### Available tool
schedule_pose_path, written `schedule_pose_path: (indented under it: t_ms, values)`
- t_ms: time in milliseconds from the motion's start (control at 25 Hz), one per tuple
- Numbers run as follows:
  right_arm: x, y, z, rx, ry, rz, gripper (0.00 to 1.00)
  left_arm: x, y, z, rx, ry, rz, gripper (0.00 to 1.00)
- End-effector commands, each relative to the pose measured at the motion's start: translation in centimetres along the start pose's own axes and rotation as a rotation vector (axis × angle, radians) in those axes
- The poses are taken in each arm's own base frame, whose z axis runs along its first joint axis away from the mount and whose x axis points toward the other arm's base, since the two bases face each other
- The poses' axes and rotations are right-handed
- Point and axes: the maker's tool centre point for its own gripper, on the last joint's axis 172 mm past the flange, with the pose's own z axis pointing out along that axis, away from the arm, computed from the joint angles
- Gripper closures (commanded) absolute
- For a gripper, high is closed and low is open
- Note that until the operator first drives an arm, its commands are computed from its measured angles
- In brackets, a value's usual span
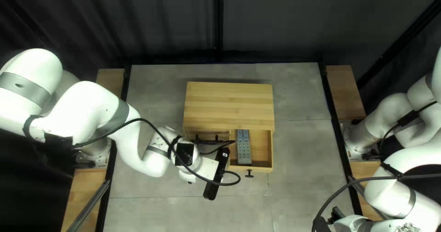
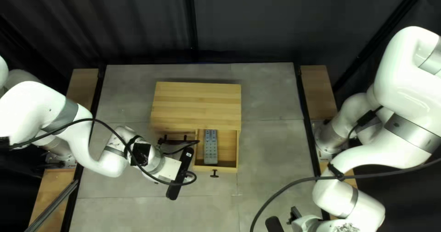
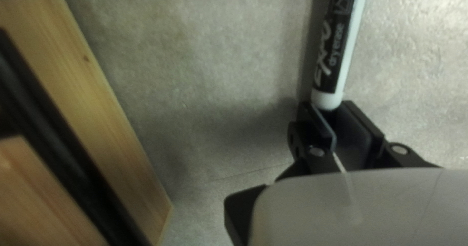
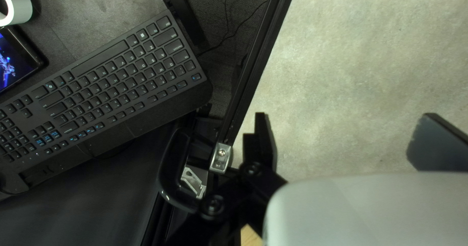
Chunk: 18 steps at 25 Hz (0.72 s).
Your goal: Open drawers and place objects into drawer and close
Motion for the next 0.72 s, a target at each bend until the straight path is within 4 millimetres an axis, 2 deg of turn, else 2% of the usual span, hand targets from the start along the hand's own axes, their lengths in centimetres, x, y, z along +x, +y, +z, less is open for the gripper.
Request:
schedule_pose_path:
  t_ms: [40, 240, 480, 720]
  values:
    - [0.0, 0.0, 0.0, 0.000, 0.000, 0.000, 0.00, 0.6, 0.5, -3.6, 0.027, 0.015, 0.026, 1.00]
    - [0.0, 0.0, 0.0, 0.000, 0.000, 0.000, 0.00, 2.4, 1.7, -7.9, 0.061, 0.024, 0.138, 1.00]
    - [0.0, 0.0, 0.0, 0.000, 0.000, 0.000, 0.00, 3.7, 2.3, -10.8, 0.087, 0.010, 0.278, 1.00]
    - [0.0, 0.0, 0.0, 0.000, 0.000, 0.000, 0.00, 4.1, 2.0, -13.3, 0.089, -0.012, 0.322, 1.00]
